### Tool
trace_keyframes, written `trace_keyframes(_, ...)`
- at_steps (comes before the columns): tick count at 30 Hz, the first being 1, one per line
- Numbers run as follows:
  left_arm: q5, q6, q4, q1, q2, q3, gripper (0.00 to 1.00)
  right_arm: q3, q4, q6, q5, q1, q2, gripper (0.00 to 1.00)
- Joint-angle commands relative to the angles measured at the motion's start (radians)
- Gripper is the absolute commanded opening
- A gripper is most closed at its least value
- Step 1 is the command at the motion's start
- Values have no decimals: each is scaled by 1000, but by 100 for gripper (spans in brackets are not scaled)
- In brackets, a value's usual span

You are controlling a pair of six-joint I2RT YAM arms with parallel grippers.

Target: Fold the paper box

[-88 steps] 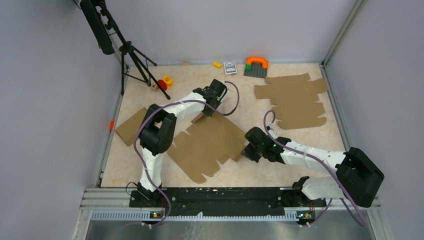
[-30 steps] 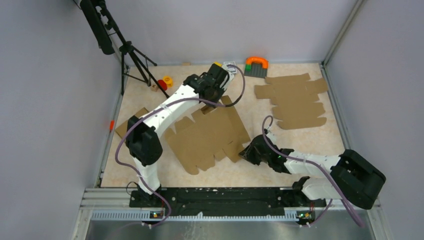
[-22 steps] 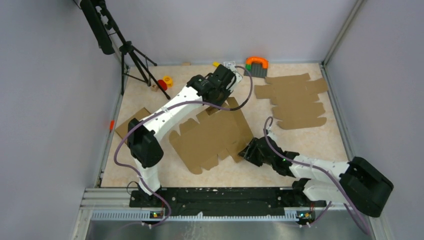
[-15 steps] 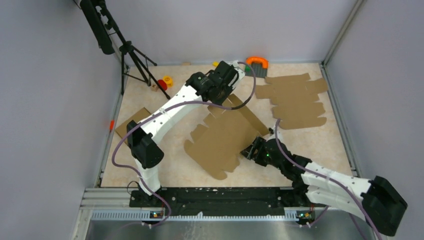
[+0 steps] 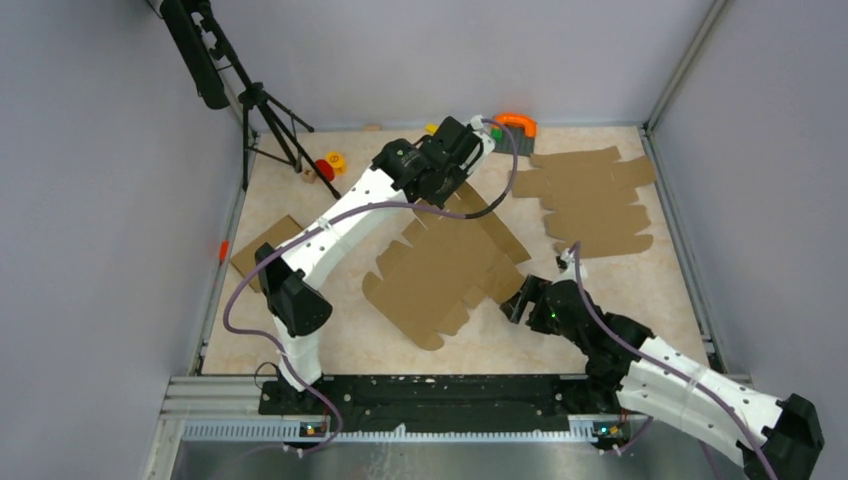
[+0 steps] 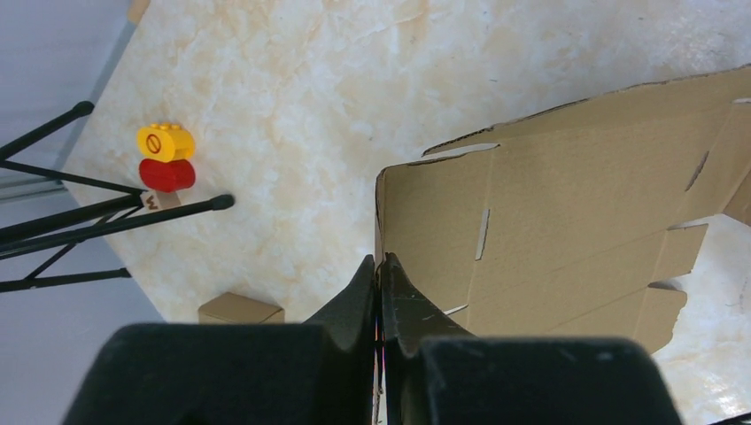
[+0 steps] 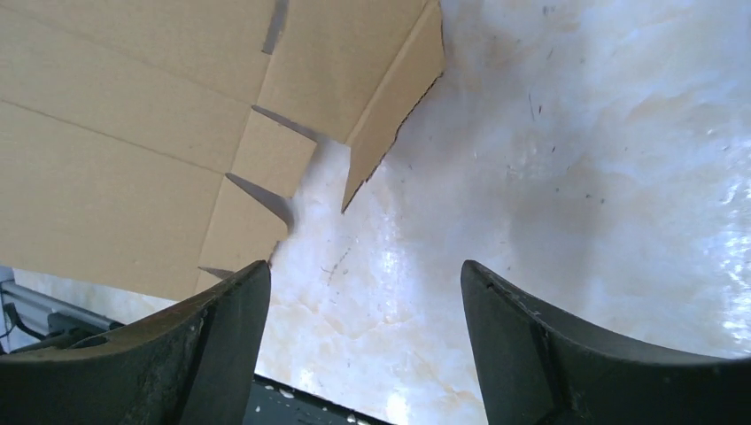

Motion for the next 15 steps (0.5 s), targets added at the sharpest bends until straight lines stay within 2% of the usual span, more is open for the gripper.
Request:
trace_keyframes(1,-69,42,-63,-8,22,98,3,152,-119,-91,98,-5,-4,74)
trace_keyframes(6,-93,97,-114,-22,33,145,7,247,-110,-200,124,-15,66,68)
trace_keyframes(12,-165,199,-97,-71,6,64,12,334,-8,-414,-157,-186,250,74)
trace_keyframes(15,-213,205,-71,-84,1,38,12,346,81,-526,-223,-243,291,78)
